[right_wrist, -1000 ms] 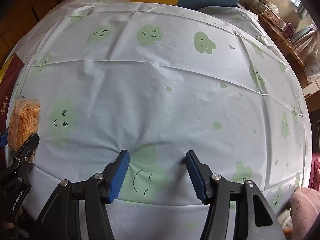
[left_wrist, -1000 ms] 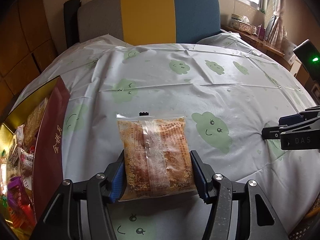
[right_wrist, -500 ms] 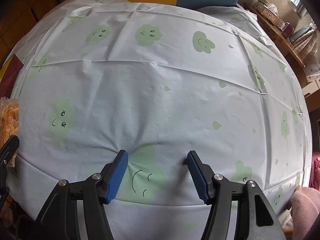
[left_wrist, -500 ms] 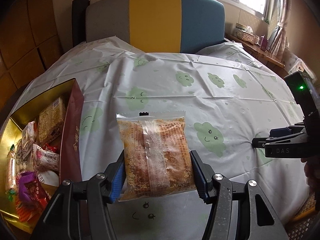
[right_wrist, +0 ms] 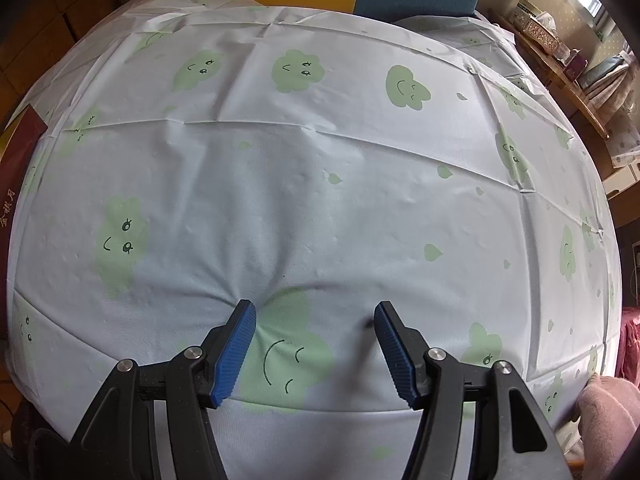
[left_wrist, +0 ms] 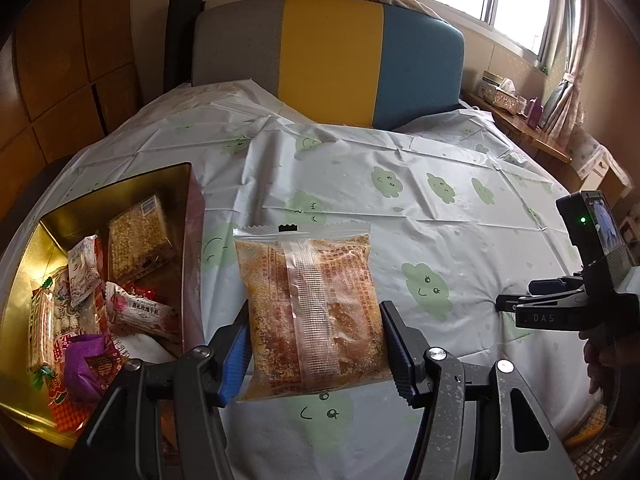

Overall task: Organize snacks
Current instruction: 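Carry the orange snack bag over the gold box and release it with the left gripper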

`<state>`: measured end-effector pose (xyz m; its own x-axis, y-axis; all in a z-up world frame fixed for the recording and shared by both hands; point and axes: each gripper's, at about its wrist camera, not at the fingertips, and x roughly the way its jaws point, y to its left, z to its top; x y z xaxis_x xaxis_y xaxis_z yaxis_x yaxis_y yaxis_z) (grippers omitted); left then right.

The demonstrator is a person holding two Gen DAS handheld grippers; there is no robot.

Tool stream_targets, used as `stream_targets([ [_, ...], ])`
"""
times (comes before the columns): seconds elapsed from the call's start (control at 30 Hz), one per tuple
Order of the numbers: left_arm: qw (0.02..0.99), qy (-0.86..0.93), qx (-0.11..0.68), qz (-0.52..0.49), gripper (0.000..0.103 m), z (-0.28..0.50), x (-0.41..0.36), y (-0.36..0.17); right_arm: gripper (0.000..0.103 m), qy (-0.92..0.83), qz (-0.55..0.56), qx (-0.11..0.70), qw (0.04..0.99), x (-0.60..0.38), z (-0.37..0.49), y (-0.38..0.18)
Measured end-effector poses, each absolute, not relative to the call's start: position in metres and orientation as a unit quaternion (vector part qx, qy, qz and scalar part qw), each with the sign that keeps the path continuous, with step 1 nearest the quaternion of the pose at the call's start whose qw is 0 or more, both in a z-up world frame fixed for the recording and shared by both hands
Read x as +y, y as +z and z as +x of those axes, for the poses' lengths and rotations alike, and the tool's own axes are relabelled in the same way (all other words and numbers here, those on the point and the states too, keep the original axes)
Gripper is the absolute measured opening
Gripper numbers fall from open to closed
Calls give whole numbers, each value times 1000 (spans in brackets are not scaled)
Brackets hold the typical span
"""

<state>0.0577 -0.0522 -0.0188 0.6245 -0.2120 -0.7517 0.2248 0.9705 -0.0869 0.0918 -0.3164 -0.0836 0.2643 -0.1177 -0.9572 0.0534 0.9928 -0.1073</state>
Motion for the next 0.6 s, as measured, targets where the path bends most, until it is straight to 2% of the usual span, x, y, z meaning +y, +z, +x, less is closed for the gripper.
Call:
stream_targets([
  [0.3, 905, -98, 413, -32, 60, 57, -6, -5, 62, -55, -36, 601, 797, -312, 89, -81],
  [0.6, 913, -10, 398, -90, 60, 55, 94, 15, 62, -59, -50, 596, 799, -303, 86, -78],
])
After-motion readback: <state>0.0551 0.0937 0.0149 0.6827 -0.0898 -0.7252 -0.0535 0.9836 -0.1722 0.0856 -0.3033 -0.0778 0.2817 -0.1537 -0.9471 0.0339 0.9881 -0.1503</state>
